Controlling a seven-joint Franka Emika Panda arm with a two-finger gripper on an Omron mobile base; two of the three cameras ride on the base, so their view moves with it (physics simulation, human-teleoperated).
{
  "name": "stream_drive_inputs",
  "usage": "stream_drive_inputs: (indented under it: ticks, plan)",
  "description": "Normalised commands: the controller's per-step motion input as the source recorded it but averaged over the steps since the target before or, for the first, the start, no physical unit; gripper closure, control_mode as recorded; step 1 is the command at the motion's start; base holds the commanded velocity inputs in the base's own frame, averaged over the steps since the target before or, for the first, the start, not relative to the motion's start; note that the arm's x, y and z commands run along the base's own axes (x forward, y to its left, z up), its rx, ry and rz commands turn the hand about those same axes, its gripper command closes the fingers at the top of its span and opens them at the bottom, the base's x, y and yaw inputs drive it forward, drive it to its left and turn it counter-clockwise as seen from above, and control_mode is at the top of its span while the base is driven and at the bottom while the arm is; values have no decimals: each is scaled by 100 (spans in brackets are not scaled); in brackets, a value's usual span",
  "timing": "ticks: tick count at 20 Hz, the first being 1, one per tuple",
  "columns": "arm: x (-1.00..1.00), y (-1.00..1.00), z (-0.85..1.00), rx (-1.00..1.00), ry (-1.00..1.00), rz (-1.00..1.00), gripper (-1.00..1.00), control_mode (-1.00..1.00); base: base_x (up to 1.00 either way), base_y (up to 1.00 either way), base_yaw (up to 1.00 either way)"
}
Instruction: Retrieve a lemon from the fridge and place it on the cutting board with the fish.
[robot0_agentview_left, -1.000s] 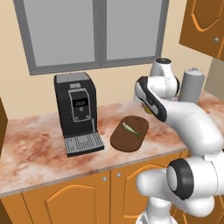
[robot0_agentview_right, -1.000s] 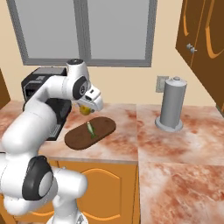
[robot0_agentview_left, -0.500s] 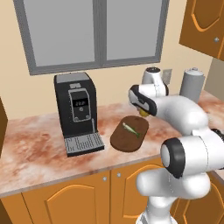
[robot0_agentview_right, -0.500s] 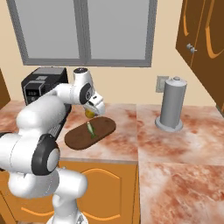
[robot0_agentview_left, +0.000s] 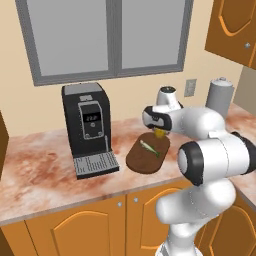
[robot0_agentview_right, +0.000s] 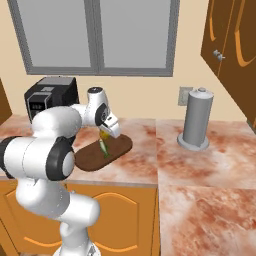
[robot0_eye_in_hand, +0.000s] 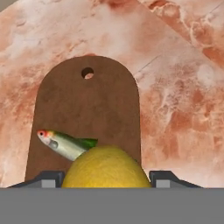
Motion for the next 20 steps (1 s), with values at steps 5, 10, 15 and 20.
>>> stream_drive_inputs:
  ticks: [5,10,15,20]
  plan:
    - [40,-1,-42,0,0,-4,100,-100,0,0,0]
    - [39,0,-37,0,0,-2,100,-100,0,0,0]
    - [30,0,-37,0,0,0,100,-100,0,0,0]
    - [8,0,-40,0,3,-1,100,-100,0,0,0]
